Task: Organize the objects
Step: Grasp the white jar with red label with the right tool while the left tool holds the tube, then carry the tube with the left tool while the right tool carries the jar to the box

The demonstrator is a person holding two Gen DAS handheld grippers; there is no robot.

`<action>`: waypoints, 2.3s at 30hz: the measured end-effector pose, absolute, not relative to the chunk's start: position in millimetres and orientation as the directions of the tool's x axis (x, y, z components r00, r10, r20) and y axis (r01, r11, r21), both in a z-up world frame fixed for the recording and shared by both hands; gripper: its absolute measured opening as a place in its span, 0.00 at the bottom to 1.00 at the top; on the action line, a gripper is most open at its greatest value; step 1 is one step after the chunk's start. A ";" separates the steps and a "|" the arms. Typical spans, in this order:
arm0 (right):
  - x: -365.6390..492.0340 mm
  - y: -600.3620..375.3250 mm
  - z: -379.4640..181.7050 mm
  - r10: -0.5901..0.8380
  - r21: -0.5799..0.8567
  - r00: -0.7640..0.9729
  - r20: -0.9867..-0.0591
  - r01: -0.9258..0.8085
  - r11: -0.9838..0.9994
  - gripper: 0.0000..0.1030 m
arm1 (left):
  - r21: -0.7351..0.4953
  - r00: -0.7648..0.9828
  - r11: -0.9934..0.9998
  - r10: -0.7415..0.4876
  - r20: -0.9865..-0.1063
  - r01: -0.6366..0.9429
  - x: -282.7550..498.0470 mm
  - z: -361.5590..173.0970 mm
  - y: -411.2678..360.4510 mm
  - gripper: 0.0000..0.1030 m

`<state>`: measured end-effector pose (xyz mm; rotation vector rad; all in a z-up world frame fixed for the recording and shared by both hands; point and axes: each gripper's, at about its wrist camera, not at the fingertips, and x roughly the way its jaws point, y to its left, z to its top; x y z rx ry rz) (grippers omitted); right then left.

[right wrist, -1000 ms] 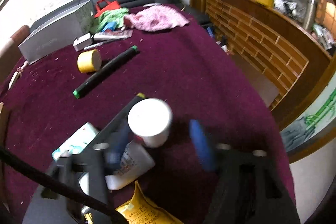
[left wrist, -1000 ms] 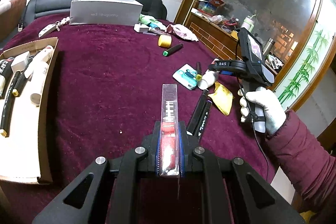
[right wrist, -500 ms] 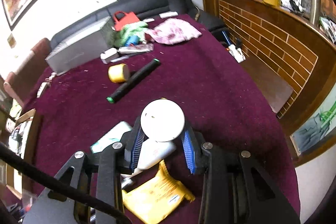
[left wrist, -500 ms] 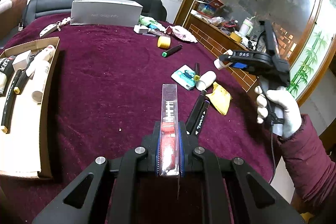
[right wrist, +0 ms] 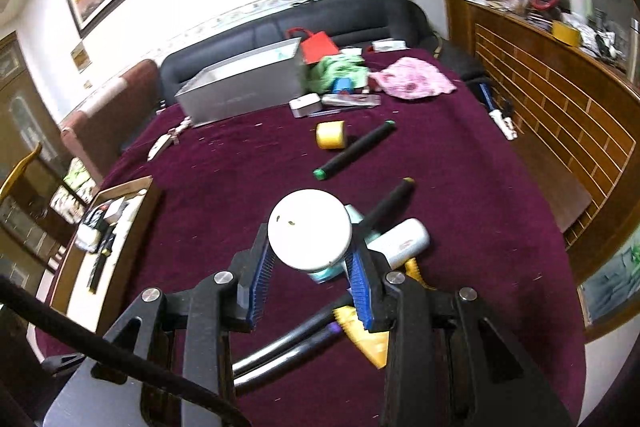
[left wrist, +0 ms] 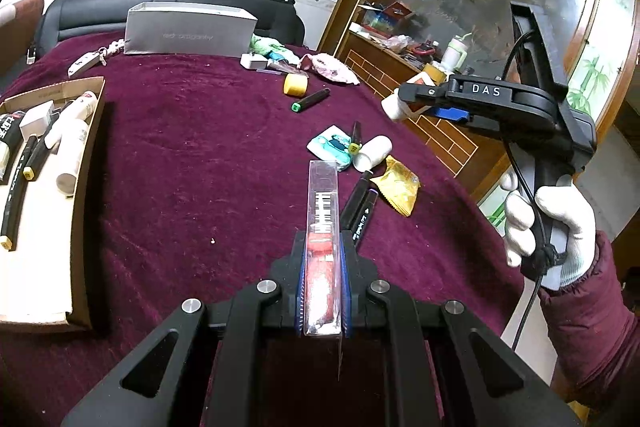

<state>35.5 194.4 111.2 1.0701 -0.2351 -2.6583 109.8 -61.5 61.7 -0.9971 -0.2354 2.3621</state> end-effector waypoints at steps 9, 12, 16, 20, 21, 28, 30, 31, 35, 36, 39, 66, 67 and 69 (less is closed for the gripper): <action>56.1 156.0 112.7 -0.362 0.258 -0.666 -0.653 0.254 -0.932 0.32 | -0.394 -0.550 -0.806 0.590 -0.590 -0.442 120.0 57.7 -68.7 0.10; 61.4 146.8 111.0 -0.385 0.278 -0.651 -0.654 0.266 -0.923 0.32 | -0.407 -0.541 -0.795 0.606 -0.583 -0.451 123.0 55.5 -72.2 0.10; 67.6 134.7 109.3 -0.409 0.298 -0.637 -0.654 0.280 -0.913 0.32 | -0.427 -0.528 -0.778 0.627 -0.573 -0.461 126.5 53.0 -79.4 0.10; 70.5 121.9 108.9 -0.426 0.311 -0.624 -0.655 0.292 -0.905 0.32 | -0.453 -0.522 -0.761 0.649 -0.554 -0.465 130.3 51.0 -90.9 0.10; 70.9 117.6 108.9 -0.430 0.313 -0.620 -0.656 0.295 -0.903 0.32 | -0.460 -0.520 -0.757 0.654 -0.550 -0.464 130.3 50.2 -94.3 0.10; 67.8 83.1 107.3 -0.446 0.309 -0.591 -0.672 0.324 -0.894 0.32 | -0.514 -0.525 -0.738 0.673 -0.521 -0.437 128.8 41.9 -121.6 0.10; 66.2 72.3 106.4 -0.451 0.306 -0.582 -0.677 0.335 -0.891 0.32 | -0.525 -0.533 -0.735 0.675 -0.510 -0.428 129.8 41.9 -132.2 0.10; 65.1 66.3 106.4 -0.455 0.305 -0.577 -0.679 0.342 -0.889 0.32 | -0.527 -0.539 -0.737 0.673 -0.506 -0.424 130.8 42.1 -137.4 0.10; 63.1 45.4 106.4 -0.470 0.302 -0.562 -0.681 0.369 -0.879 0.32 | -0.538 -0.564 -0.740 0.664 -0.492 -0.403 136.0 43.0 -161.9 0.10; 62.3 41.0 106.4 -0.474 0.302 -0.557 -0.682 0.375 -0.876 0.32 | -0.545 -0.569 -0.739 0.663 -0.487 -0.395 137.4 43.1 -169.2 0.10; 59.6 26.7 106.4 -0.490 0.305 -0.539 -0.685 0.399 -0.865 0.32 | -0.579 -0.584 -0.726 0.667 -0.463 -0.371 140.4 46.3 -193.3 0.10; 40.6 -116.1 43.0 -0.555 0.344 -0.262 -0.790 0.560 -0.754 0.32 | -0.327 -0.734 -0.941 0.164 -0.659 0.083 74.0 45.5 -319.1 0.10; 38.7 -121.5 39.2 -0.547 0.338 -0.254 -0.797 0.563 -0.754 0.32 | -0.313 -0.723 -0.946 0.158 -0.673 0.084 67.9 43.6 -317.3 0.10; 35.9 -128.6 34.2 -0.532 0.324 -0.250 -0.809 0.566 -0.758 0.32 | -0.283 -0.701 -0.954 0.135 -0.700 0.098 57.2 39.0 -314.2 0.10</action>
